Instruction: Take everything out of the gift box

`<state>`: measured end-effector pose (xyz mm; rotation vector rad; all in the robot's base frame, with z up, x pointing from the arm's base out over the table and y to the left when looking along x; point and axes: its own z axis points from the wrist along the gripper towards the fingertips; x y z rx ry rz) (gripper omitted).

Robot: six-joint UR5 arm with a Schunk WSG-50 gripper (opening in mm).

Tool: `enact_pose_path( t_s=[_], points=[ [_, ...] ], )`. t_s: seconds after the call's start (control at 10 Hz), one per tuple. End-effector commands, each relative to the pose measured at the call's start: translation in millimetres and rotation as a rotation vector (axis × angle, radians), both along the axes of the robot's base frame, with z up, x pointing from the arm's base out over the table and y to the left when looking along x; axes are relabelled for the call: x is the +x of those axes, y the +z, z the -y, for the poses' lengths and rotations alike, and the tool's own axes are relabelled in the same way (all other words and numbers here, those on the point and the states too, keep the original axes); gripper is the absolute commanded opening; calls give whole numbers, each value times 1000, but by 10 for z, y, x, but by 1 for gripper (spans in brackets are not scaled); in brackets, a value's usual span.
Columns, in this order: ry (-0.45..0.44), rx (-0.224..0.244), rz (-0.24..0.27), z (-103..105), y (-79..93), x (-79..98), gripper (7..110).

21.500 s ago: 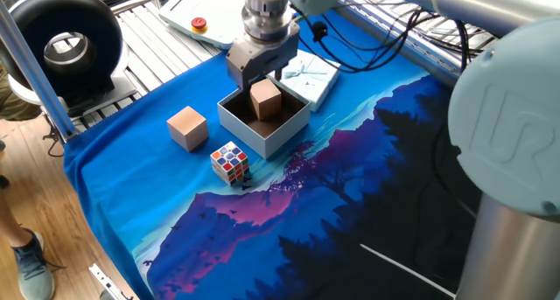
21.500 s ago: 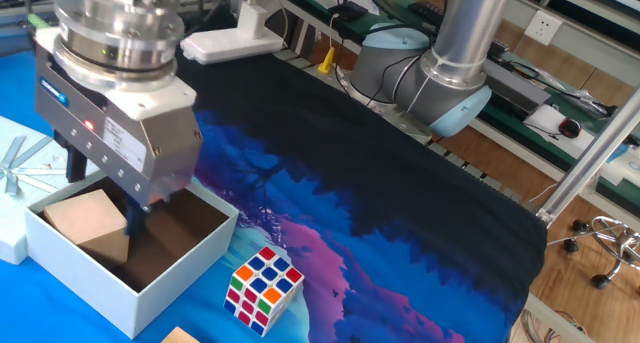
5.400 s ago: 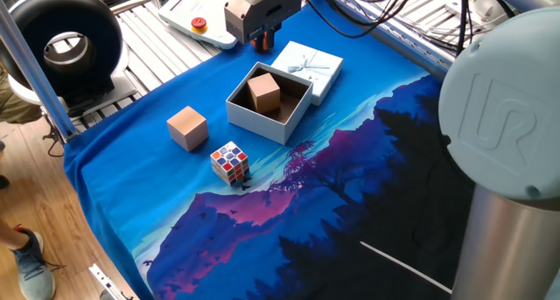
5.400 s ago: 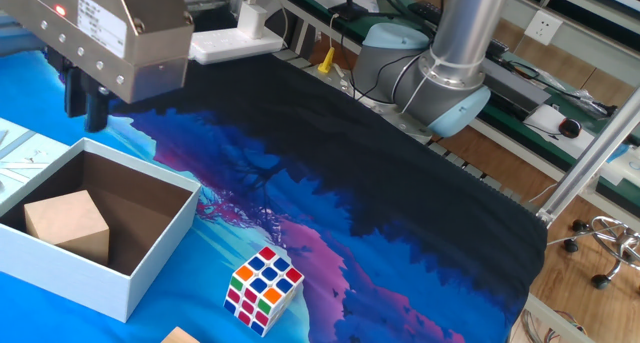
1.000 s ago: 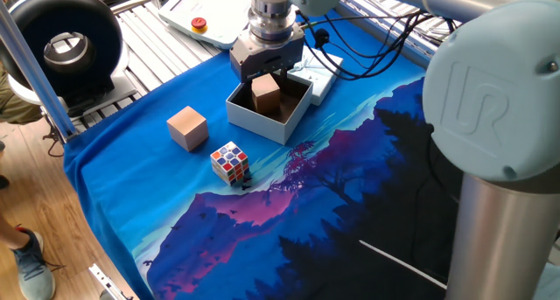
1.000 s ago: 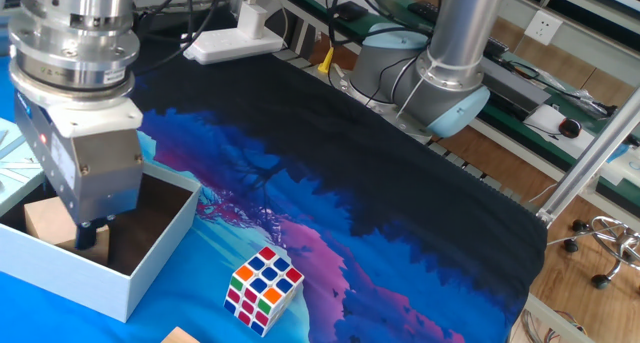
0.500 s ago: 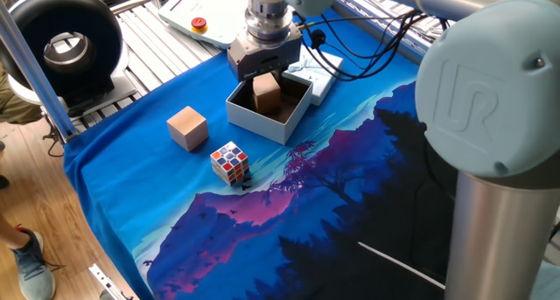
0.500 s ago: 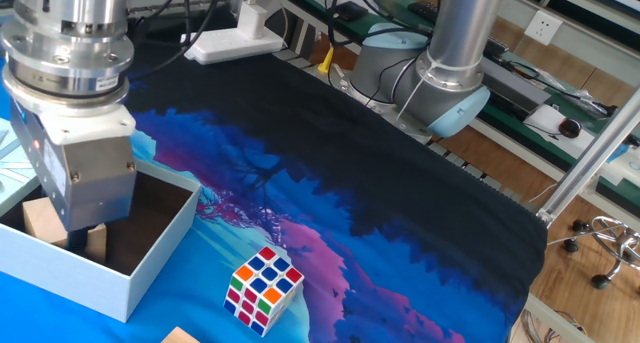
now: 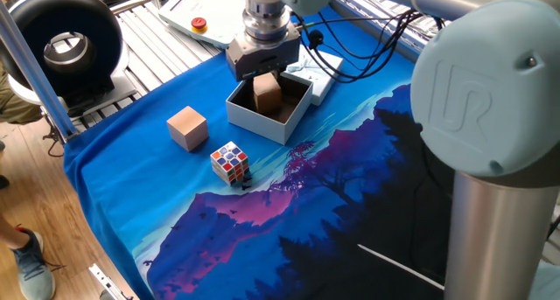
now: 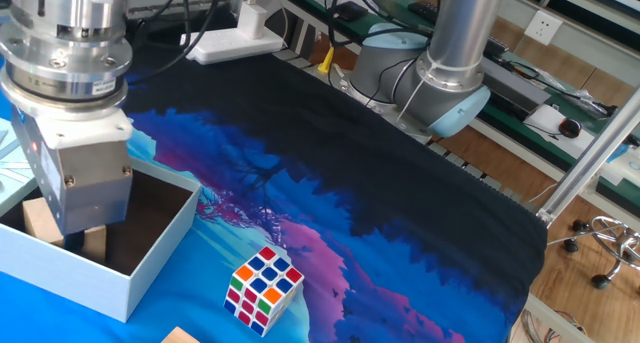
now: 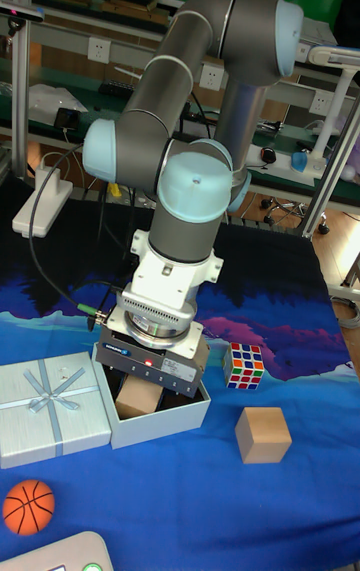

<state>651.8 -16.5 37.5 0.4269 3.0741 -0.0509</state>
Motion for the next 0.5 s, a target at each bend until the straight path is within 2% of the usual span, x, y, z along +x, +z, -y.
enact_pose_path(
  t_s=[0.0,0.2,0.3,0.4],
  points=[
    [-14,13,-4,-46,74,-7,7],
    [3,25,3,-80,204,-12,7],
    [14,35,6,-111,308,-15,7],
    [25,41,-1,-149,485,-51,7]
  ],
)
